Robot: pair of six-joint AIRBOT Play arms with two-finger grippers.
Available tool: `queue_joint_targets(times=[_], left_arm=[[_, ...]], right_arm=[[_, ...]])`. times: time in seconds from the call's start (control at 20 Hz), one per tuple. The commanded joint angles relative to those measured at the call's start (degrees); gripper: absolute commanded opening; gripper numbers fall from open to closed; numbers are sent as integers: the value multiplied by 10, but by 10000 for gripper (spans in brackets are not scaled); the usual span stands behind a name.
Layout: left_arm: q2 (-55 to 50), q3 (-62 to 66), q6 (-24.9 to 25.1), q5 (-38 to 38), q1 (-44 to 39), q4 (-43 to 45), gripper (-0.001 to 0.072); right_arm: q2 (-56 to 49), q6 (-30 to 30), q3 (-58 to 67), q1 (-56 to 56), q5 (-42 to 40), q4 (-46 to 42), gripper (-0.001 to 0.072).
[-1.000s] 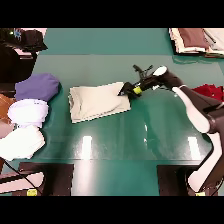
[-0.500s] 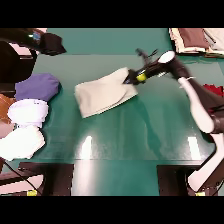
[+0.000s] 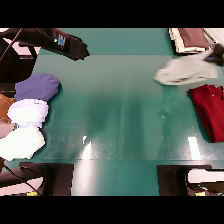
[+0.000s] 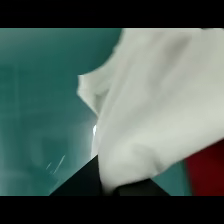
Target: Fold the shirts.
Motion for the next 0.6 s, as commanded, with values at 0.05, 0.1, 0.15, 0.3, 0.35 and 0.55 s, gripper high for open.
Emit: queue_joint_targets(times=[0.05, 0.1, 0.15, 0.3, 0.35, 0.55], left_arm=[[0, 0, -9, 10, -7, -7, 25], [0, 0, -9, 10, -7, -7, 24], [0, 0, -9, 10, -7, -7, 25], [0, 0, -9, 10, -7, -7, 25], [0, 0, -9, 10, -7, -7, 24], [0, 0, -8, 10, -7, -7, 24]], right_arm=[[23, 3, 1, -133, 9, 2, 17], [20, 1, 1, -144, 7, 10, 17], [17, -7, 1, -150, 2, 24, 18], [25, -7, 1, -152, -34, 66, 17], [32, -7, 1, -152, -48, 81, 17], [72, -7, 1, -162, -52, 87, 17]])
